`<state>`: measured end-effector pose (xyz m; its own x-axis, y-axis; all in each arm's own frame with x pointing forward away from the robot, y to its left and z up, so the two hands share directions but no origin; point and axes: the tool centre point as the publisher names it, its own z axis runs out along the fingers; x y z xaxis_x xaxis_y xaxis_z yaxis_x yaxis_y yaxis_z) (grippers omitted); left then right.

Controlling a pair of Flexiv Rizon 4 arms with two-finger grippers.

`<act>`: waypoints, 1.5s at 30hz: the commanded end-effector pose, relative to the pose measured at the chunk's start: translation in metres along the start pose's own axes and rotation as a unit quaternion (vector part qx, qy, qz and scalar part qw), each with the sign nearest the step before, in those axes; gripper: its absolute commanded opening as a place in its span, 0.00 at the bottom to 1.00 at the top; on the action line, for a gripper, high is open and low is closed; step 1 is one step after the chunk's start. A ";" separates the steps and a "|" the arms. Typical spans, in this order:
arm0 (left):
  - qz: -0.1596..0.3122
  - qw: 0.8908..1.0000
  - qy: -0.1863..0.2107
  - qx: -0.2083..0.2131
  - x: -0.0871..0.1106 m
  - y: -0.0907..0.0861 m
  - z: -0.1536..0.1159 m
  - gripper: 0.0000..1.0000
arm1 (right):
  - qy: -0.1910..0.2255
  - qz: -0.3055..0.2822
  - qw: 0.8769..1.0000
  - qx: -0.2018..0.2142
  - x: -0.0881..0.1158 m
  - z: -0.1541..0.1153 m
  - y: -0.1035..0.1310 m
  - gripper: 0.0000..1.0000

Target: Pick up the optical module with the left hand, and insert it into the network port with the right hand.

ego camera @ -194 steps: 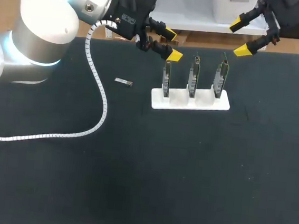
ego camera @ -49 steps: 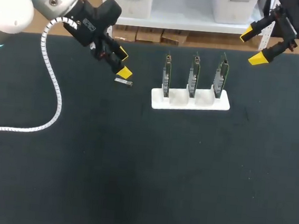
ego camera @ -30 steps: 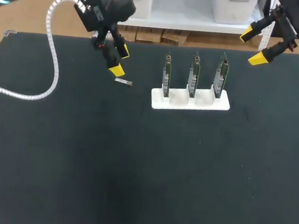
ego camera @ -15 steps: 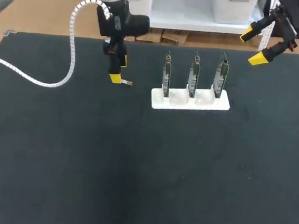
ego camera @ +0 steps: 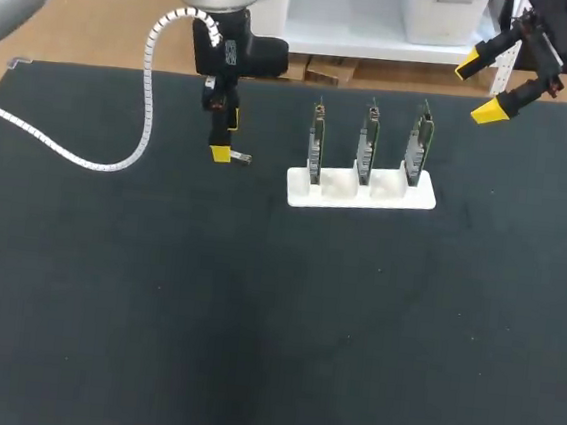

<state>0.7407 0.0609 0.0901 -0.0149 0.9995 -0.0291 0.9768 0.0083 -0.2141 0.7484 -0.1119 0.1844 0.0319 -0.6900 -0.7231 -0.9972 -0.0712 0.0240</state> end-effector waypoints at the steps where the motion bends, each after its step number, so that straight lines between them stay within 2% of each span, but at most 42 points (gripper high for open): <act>1: 0.000 1.000 -0.002 -0.007 0.002 -0.006 0.002 1.00 | 0.001 0.000 1.000 0.003 0.000 0.000 0.002 1.00; 5: 0.000 1.000 -0.002 -0.007 0.002 -0.006 0.002 1.00 | 0.001 0.000 1.000 0.003 0.000 0.000 0.002 1.00; 6: -0.004 0.999 -0.021 -0.030 -0.002 -0.006 -0.003 1.00 | 0.001 0.000 1.000 0.003 0.000 0.000 0.002 1.00; 9: -0.018 0.997 -0.027 -0.074 -0.011 -0.004 -0.015 1.00 | 0.001 0.000 1.000 0.003 0.000 0.000 0.002 1.00; 11: -0.020 0.996 -0.010 -0.087 -0.011 -0.003 -0.019 1.00 | 0.001 0.000 1.000 0.003 0.000 0.000 0.002 1.00; 14: -0.025 0.994 -0.010 -0.105 -0.004 -0.001 -0.020 1.00 | 0.001 0.000 1.000 0.003 0.000 0.000 0.002 1.00; 17: -0.020 0.993 0.021 -0.117 0.003 0.001 -0.018 1.00 | 0.001 0.000 1.000 0.003 0.000 0.000 0.002 1.00; 22: -0.014 0.992 0.045 -0.118 0.022 0.007 -0.008 1.00 | 0.001 0.000 1.000 0.003 0.000 0.000 0.002 1.00; 29: 0.037 0.991 0.060 -0.115 0.041 0.021 0.002 1.00 | 0.001 0.000 1.000 0.003 0.000 0.000 0.002 1.00; 34: 0.101 0.986 0.048 -0.121 0.043 0.034 0.006 1.00 | 0.001 0.000 1.000 0.003 0.000 0.000 0.002 1.00; 40: 0.119 0.986 0.044 -0.105 0.046 0.053 0.012 1.00 | 0.001 0.000 1.000 0.003 0.000 0.000 0.002 1.00; 45: 0.128 0.986 0.042 -0.102 0.039 0.067 0.018 1.00 | 0.001 0.000 1.000 0.003 0.000 0.000 0.002 1.00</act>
<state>0.7872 0.1055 0.0620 0.2435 0.9696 0.0238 0.9696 -0.2440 0.0201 0.7483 -0.1119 0.1844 0.0319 -0.6900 -0.7231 -0.9972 -0.0712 0.0239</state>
